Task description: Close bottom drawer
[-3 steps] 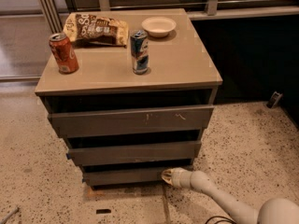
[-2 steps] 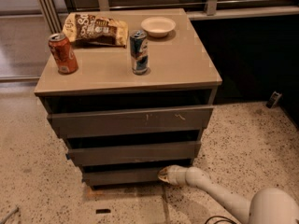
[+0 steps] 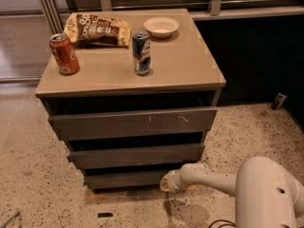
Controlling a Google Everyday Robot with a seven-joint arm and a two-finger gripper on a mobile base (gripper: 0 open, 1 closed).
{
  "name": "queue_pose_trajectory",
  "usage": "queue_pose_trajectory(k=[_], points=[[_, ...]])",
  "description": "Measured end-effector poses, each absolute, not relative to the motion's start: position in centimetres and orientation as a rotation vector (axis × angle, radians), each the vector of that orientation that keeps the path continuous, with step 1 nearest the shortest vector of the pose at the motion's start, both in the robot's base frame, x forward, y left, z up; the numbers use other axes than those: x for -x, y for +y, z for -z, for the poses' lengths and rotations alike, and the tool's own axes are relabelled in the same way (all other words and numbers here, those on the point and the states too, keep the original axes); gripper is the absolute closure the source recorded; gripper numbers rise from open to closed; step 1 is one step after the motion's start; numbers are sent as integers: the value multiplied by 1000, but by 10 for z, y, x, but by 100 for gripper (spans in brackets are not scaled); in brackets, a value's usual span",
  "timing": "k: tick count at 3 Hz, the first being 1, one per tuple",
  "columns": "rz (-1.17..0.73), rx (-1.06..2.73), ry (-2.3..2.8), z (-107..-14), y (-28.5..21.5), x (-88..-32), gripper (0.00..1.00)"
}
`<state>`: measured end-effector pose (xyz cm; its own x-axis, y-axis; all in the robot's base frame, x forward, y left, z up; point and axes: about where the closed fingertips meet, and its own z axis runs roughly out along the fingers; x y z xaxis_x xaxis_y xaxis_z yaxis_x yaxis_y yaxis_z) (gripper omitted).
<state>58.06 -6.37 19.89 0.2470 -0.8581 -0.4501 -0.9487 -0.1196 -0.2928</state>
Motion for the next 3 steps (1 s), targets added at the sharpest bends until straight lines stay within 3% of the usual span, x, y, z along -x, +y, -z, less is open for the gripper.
queue_pose_trajectory(k=[1,2,3], points=[[-413,2056,1872,-198,-79,-521,100],[-473,2024,1970,-197,-81,-506,86],[-473,2024,1970,-197,-81,-506,63]])
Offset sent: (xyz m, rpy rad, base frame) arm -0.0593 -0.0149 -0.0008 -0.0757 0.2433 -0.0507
